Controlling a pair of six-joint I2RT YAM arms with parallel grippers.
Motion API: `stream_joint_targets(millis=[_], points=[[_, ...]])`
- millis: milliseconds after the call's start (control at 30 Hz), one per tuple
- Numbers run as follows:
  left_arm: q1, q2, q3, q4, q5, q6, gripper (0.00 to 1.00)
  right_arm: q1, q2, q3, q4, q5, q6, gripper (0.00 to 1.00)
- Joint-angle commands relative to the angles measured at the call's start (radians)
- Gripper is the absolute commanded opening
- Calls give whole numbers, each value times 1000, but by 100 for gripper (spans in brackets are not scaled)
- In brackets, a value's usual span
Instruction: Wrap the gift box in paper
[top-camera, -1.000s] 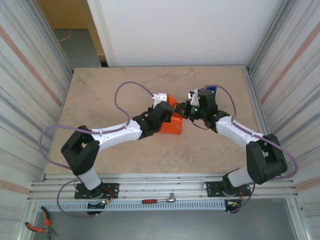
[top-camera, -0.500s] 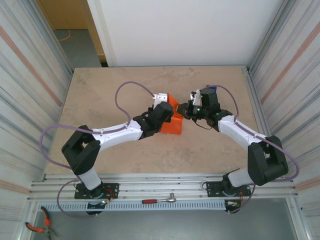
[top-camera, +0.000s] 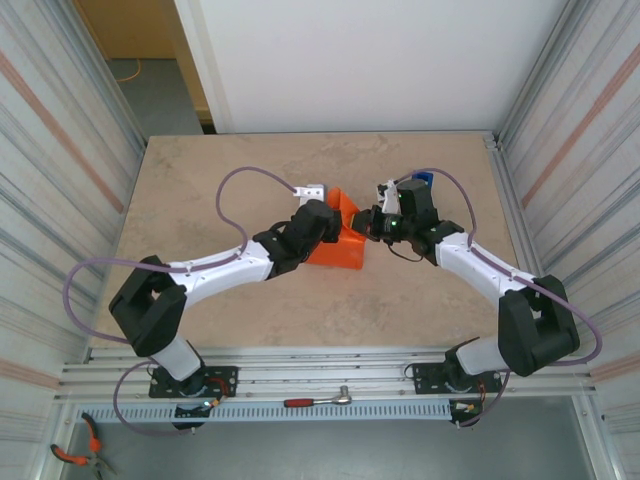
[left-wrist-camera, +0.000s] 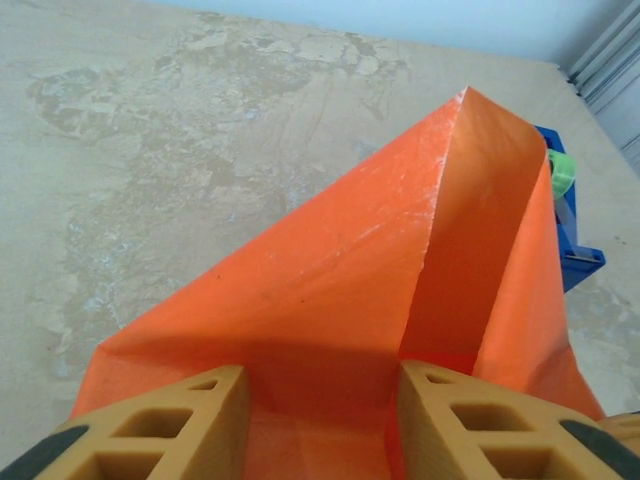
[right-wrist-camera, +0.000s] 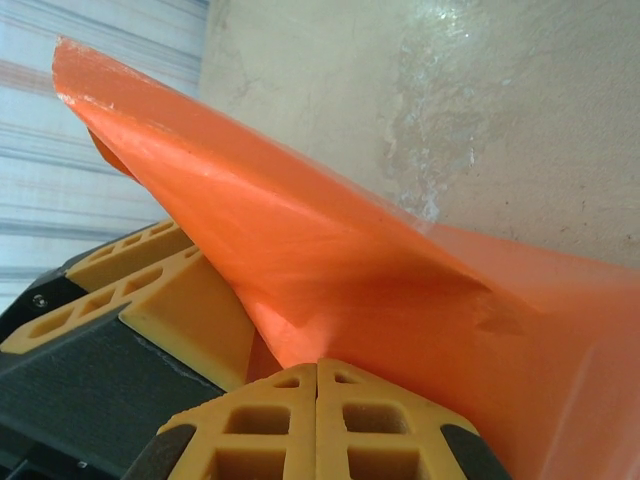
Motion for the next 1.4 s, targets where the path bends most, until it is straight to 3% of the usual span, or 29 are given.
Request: stream_joint_targets(millis=[0, 767, 1167, 1367], points=[[-10, 16, -53, -63, 111, -79, 44, 17, 15, -15, -154, 45, -46, 0], [-9, 27, -106, -35, 81, -49, 49, 30, 23, 0, -204, 68, -86, 0], [-70, 122, -44, -172, -126, 88, 50, 29, 5, 7, -199, 56, -66, 0], [-94, 160, -52, -182, -192, 107, 50, -33, -32, 31, -105, -39, 22, 0]])
